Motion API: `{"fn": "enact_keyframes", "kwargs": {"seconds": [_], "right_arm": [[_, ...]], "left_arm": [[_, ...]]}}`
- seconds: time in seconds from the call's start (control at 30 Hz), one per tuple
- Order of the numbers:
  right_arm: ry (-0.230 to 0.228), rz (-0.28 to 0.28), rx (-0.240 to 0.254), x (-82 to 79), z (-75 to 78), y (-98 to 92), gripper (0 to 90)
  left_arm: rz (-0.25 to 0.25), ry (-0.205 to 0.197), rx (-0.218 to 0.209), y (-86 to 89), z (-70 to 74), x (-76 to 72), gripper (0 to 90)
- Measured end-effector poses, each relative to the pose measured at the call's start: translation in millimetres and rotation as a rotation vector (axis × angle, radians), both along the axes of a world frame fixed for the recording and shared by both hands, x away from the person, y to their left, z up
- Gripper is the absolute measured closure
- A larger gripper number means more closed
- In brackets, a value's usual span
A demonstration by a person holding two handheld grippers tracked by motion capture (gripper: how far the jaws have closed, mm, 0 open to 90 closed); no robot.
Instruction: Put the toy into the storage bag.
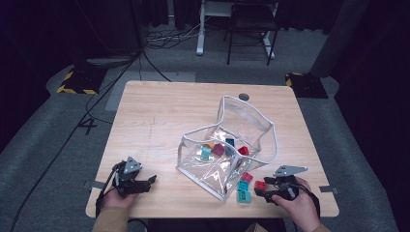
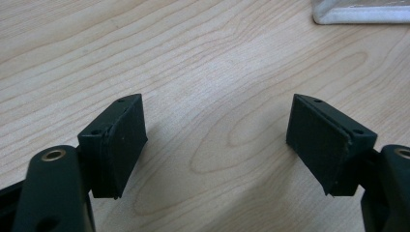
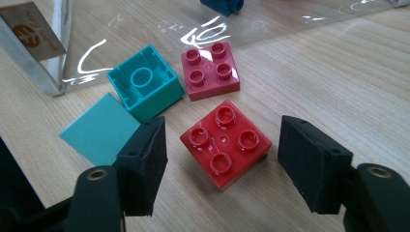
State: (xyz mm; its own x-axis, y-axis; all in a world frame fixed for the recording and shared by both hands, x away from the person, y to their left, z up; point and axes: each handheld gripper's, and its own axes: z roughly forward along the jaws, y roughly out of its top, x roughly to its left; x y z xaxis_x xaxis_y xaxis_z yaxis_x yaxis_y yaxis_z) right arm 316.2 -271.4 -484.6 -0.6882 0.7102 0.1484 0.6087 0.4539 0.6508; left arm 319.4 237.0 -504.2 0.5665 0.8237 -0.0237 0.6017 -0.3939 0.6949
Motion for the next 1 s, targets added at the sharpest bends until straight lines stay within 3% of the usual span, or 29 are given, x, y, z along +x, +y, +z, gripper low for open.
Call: {"fn": "enact_keyframes", "kwargs": {"seconds": [0.27,0.6,1.0], "right_arm": [[-0.032,0.017,-0.045,2.4,-3.0,2.4,47.5],[-0.05,0.01,-0.061,1.3,-2.3,4.3,49.0],[-0.088,-0.006,-0.038,-0.4,20.8,-3.8,49.1]], "left_arm": [[0.0,0.0,0.0,0.0,0.0,0.0,22.3],[0.0,0.0,0.0,0.0,0.0,0.0,22.3],[0.0,0.0,0.0,0.0,0.0,0.0,22.3]]}}
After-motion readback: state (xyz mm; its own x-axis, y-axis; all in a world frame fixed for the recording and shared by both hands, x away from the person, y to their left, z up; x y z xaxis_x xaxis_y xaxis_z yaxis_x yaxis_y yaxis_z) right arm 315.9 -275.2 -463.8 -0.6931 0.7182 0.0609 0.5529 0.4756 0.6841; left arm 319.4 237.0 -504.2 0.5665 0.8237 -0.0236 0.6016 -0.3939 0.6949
